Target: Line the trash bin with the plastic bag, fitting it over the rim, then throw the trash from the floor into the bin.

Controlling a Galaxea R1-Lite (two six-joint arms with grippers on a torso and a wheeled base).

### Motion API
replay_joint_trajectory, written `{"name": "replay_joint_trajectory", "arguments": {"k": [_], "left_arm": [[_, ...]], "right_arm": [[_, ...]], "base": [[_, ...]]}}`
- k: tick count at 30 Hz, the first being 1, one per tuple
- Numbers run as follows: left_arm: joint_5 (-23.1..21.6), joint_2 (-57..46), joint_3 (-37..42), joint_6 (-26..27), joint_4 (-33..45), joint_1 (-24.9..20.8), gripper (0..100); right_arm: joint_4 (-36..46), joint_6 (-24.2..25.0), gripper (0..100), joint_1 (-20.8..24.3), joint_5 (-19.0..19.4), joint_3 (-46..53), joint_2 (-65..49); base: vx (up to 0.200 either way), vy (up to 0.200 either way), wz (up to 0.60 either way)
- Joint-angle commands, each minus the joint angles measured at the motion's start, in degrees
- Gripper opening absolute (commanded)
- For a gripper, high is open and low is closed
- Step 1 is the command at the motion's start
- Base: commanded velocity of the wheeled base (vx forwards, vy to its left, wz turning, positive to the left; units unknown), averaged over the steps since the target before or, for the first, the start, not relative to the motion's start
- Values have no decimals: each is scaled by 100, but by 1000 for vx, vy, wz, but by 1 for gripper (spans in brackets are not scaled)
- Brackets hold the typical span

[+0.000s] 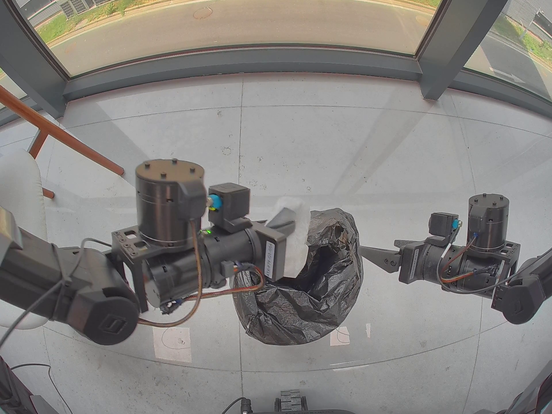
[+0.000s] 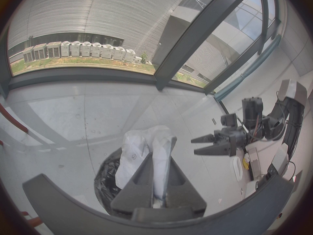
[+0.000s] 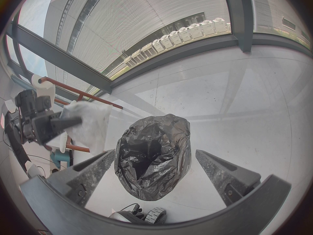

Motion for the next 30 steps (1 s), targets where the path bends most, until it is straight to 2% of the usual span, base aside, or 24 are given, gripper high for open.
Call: {"name": "replay_joint_trajectory", "arguments": {"k": [1, 5, 6, 18, 24, 28, 30], "left_arm": [[-8, 406, -18, 1, -12, -145, 0], [-8, 494, 26, 9, -3, -136, 0], [-8, 503, 35, 18, -3, -136, 100], [80, 134, 220, -8, -267, -136, 100], [510, -947, 1134, -228, -276, -101, 100], [545, -1483, 1477, -456, -267, -31, 100], [545, -1782, 1652, -465, -276, 171, 100]], "right_arm": [[-26, -12, 100, -44, 1, -19, -3], [-307, -3, 100, -80, -8, 16, 15], [-360, -3, 100, -106, -8, 25, 15], [-369, 5, 100, -580, -16, 201, -293], [-360, 14, 100, -739, -25, 719, -952], [-360, -12, 100, -800, -34, 1176, -1470], [-360, -21, 100, -923, -113, 1343, -1743]], "base": [[0, 0, 0], [0, 0, 0], [0, 0, 0], [0, 0, 0], [0, 0, 0], [0, 0, 0], [0, 0, 0]]}}
